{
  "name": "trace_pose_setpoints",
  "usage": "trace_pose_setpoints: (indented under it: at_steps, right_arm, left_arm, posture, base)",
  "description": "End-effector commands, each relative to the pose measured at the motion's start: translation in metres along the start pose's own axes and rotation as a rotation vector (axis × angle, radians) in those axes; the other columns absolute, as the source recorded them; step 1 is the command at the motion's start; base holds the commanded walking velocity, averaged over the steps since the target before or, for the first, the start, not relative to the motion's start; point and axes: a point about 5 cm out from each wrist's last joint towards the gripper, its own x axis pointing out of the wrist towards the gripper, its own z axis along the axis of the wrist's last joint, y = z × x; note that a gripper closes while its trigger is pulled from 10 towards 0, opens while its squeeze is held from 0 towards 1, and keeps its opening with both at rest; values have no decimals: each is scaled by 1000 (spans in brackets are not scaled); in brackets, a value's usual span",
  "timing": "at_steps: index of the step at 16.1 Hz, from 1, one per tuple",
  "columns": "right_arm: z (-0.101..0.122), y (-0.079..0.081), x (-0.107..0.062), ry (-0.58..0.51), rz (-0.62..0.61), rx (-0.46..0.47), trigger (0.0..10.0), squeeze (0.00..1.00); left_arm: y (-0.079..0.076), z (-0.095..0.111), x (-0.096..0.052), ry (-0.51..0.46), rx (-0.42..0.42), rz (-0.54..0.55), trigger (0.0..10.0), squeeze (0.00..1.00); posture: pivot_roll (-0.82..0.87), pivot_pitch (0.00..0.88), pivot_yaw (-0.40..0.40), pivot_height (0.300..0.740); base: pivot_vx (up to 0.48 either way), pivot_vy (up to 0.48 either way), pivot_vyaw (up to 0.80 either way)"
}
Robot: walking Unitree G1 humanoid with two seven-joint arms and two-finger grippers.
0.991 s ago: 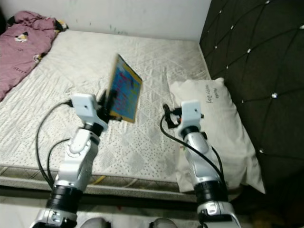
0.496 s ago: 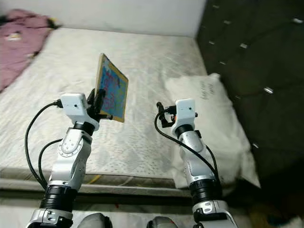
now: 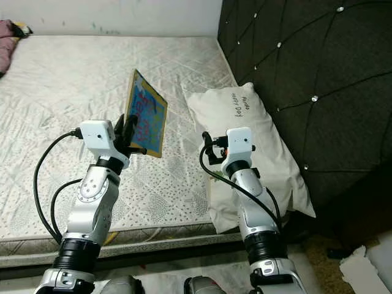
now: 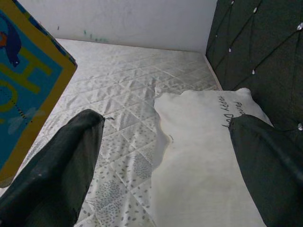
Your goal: Clean up the room
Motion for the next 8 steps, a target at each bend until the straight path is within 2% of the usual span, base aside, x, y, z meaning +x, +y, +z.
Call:
trace_pose_setpoints:
  at_steps: [1,5,7,8]
  right_arm:
    - [0,-3,0,6,-16,2,10000,0]
    - [0,-3,0,6,-16,2,10000,0]
    - [-7,-4,-9,10,-41,12,10000,0]
    - [-7,-4,-9,6,-41,17,10000,0]
  left_arm:
    - [-2,6,4,-25,6,-4,10000,0]
    - [-2,6,4,-25,6,-4,10000,0]
    - [26,-7,-12,38,73,165,10000,0]
    - [27,-7,-14,33,82,163,10000,0]
  posture:
    - [-14,20,-43,740]
    - [-14,20,-43,740]
    - [-5,57,-25,740]
    - [-5,57,-25,740]
  base:
    - [0,0,-800]
    - [0,0,-800]
    - [0,0,0]
    - [0,0,0]
